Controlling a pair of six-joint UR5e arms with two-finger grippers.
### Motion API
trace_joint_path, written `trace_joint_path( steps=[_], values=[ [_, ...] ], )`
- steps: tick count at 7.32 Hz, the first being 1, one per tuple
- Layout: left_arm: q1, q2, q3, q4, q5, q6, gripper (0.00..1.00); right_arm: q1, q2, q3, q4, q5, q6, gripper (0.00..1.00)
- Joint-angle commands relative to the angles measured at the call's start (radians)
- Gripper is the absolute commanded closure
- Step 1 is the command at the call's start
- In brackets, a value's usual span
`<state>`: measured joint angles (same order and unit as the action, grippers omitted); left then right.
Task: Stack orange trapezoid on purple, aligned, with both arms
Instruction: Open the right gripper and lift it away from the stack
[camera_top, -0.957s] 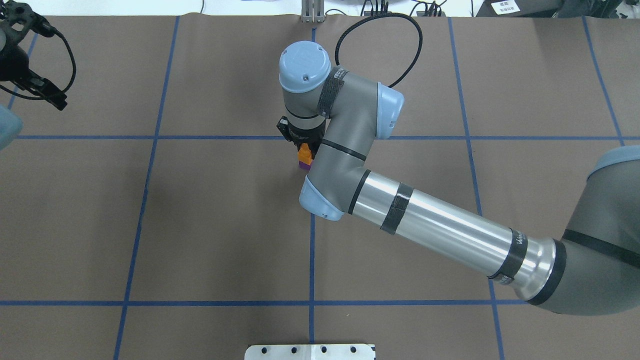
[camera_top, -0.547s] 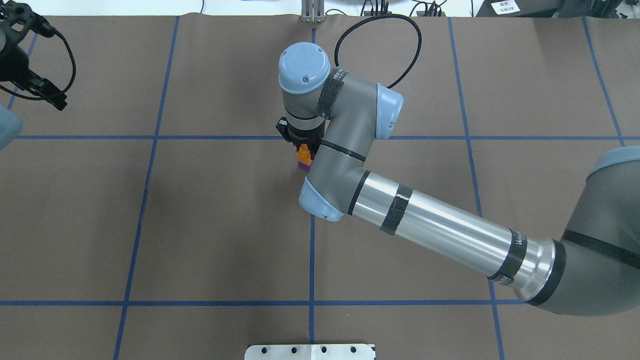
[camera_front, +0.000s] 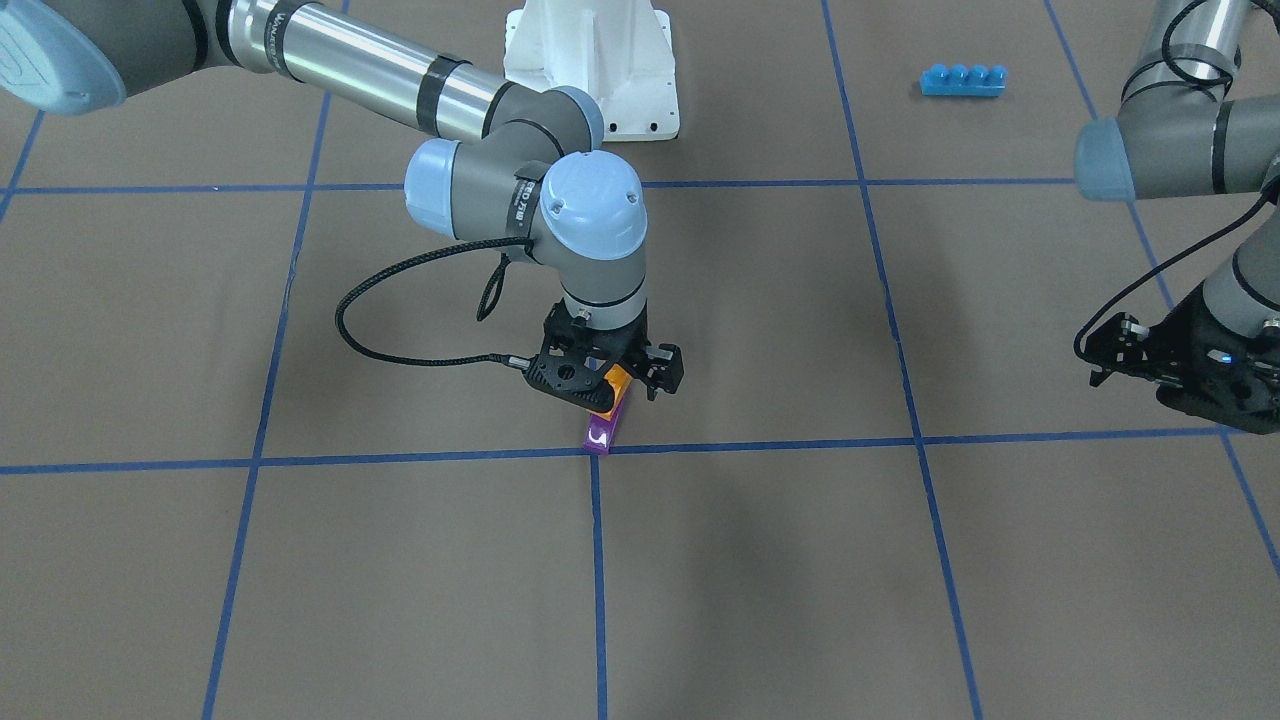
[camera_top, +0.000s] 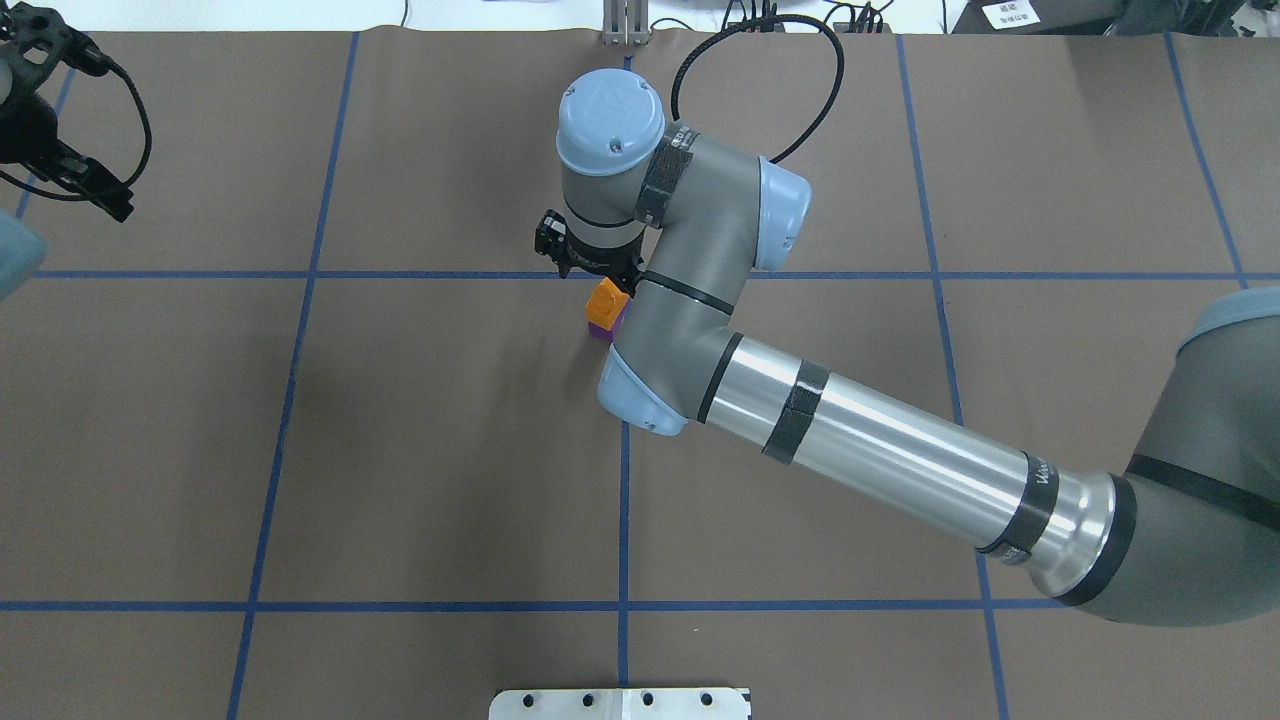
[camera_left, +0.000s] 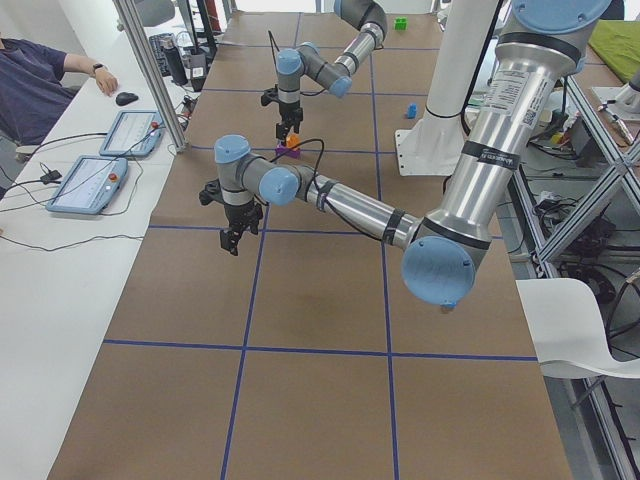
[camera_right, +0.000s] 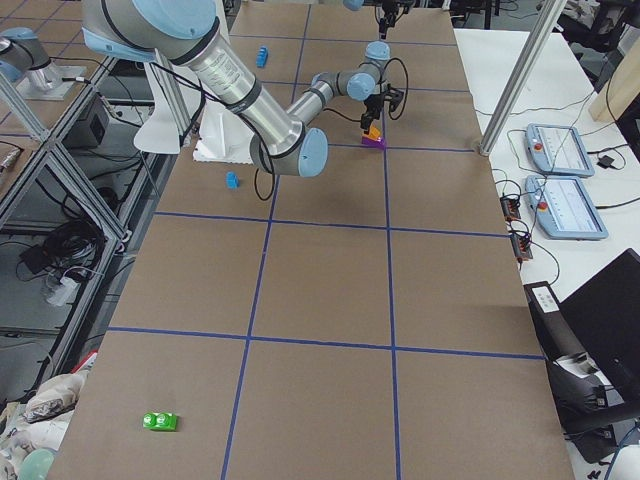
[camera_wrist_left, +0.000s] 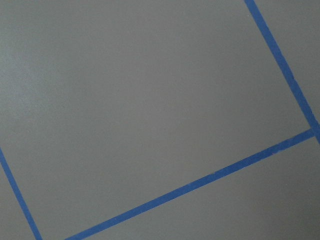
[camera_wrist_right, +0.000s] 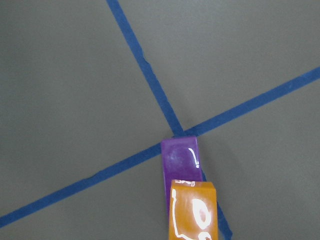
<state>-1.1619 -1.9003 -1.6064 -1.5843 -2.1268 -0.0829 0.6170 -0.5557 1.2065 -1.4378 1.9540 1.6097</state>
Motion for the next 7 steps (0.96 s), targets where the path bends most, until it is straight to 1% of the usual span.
trace_joint_path(
  steps=[1, 2, 3, 4, 5, 6, 7],
  values=[
    [-0.012, 0.015, -0.003, -0.040, -0.008, -0.001, 0.00, 0.091, -0.060, 0.144, -0.019, 0.026, -0.046, 0.00],
    [-0.030, 0.056, -0.006, -0.086, -0.009, -0.002, 0.00, 0.166, -0.178, 0.298, -0.067, 0.086, -0.186, 0.00],
    [-0.050, 0.111, -0.010, -0.162, -0.015, -0.002, 0.00, 0.267, -0.311, 0.420, -0.113, 0.165, -0.373, 0.00],
    [-0.091, 0.165, -0.009, -0.219, -0.069, -0.002, 0.00, 0.359, -0.422, 0.465, -0.118, 0.224, -0.534, 0.00],
    [-0.131, 0.200, -0.009, -0.230, -0.138, 0.015, 0.00, 0.447, -0.519, 0.467, -0.118, 0.247, -0.726, 0.00],
    [-0.186, 0.252, -0.010, -0.238, -0.153, 0.157, 0.00, 0.551, -0.611, 0.456, -0.118, 0.282, -0.971, 0.00],
    [-0.264, 0.306, -0.010, -0.240, -0.153, 0.220, 0.00, 0.660, -0.691, 0.429, -0.119, 0.345, -1.213, 0.00]
  ],
)
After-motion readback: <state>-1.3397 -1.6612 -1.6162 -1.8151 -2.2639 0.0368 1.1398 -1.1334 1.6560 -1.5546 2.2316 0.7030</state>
